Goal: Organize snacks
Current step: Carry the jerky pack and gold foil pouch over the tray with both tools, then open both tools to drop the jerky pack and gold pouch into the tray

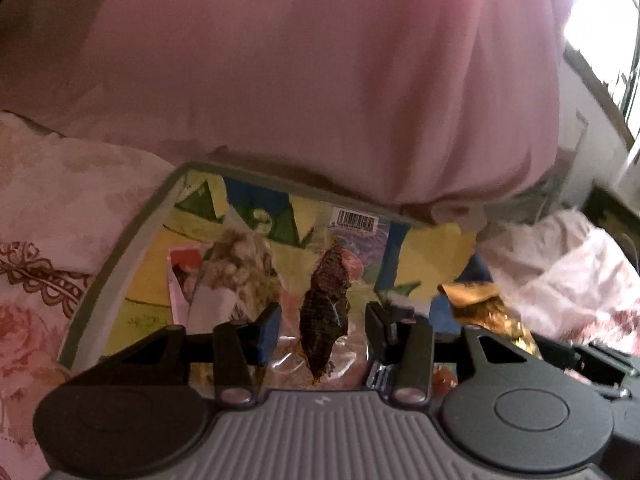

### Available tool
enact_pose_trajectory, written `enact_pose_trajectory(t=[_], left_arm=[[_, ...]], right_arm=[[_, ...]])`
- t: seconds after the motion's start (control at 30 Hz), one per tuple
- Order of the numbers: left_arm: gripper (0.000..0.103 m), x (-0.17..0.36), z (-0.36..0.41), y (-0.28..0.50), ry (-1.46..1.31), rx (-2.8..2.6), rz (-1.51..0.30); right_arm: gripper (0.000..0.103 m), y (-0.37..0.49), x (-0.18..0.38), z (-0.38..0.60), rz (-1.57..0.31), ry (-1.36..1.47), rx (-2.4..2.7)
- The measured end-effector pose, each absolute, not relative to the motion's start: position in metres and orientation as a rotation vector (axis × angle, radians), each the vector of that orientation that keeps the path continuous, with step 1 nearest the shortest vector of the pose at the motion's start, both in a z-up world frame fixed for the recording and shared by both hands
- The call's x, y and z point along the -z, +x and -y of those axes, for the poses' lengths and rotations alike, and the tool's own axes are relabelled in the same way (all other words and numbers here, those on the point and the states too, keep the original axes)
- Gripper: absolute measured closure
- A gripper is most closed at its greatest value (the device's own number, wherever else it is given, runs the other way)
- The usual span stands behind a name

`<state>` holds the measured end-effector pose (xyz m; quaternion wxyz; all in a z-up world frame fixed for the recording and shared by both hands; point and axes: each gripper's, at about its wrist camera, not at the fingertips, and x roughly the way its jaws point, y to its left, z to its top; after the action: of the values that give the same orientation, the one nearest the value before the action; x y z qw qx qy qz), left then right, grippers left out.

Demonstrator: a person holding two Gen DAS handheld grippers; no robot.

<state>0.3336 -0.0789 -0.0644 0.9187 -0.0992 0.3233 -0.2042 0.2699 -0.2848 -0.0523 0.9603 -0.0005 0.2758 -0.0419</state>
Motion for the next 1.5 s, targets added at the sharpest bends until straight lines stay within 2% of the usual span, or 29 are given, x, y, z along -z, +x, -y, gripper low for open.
enact_pose_trajectory(t=[0.47, 0.87, 1.07, 1.23, 1.43, 1.5], left_arm=[[0.052, 0.072, 0.087, 0.335, -0.153, 0.423, -0.713], [0.05, 0.069, 0.086, 0.336, -0.17, 0.428, -0.71], [0.038, 0.058, 0.082, 0.329, -0.185, 0.423, -0.686], [0.02, 0.037, 0.074, 0.316, -0.197, 0.403, -0.623], [0.001, 0.008, 0.061, 0.29, -0.203, 0.366, -0.539], [0.0, 0.0, 0.056, 0.277, -0.202, 0.352, -0.515]], right_arm=[[0.049, 0.276, 0.064, 0.284, -0.622, -0.006, 0.098], [0.042, 0.275, 0.059, 0.283, -0.61, -0.002, 0.077], [0.031, 0.269, 0.048, 0.287, -0.574, 0.027, 0.081], [0.016, 0.253, 0.024, 0.295, -0.496, 0.065, 0.105], [0.004, 0.219, -0.008, 0.31, -0.402, 0.112, 0.138], [0.001, 0.207, -0.018, 0.314, -0.377, 0.118, 0.141]])
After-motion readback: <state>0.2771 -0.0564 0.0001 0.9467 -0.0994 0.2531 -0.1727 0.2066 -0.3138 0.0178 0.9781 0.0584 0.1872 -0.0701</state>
